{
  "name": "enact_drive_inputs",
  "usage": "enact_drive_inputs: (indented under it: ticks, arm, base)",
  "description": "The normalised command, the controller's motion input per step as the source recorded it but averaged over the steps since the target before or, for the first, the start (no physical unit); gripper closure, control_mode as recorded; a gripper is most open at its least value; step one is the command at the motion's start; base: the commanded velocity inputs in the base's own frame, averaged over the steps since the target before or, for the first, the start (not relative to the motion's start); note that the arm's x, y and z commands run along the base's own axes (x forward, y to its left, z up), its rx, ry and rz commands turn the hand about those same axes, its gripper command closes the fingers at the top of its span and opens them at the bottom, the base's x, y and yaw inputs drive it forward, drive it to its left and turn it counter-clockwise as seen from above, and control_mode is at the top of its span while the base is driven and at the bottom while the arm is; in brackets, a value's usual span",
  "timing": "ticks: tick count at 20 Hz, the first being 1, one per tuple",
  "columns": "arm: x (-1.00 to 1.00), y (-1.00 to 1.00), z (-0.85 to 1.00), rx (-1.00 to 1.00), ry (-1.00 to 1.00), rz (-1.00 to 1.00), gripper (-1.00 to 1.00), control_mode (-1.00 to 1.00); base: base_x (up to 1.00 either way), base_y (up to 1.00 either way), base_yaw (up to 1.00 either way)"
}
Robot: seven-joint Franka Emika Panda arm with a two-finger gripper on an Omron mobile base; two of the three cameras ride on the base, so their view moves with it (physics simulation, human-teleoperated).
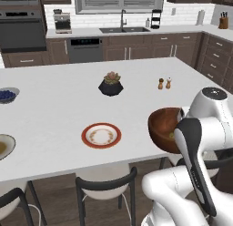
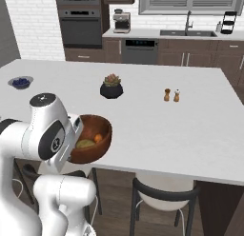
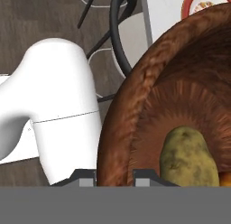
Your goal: Pick the chicken drumstick and potato from their plates and place them in the bowl. Then put the bowl in the fridge.
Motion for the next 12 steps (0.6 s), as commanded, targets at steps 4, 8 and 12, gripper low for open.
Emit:
enact_drive_inputs:
  ticks: [4,8,12]
  arm:
    - [-0.11,0.0,0.0,-0.01,-0.04,0.0,1.0,1.0]
    - [0.0,0.0,0.0,0.0,0.0,0.0,1.0,1.0]
    - [0.0,0.0,0.0,0.0,0.0,0.0,1.0,1.0]
  base:
    - [-0.13,0.0,-0.01]
    - [-0.58,0.02,-0.32]
    - [-0.43,0.01,-0.7]
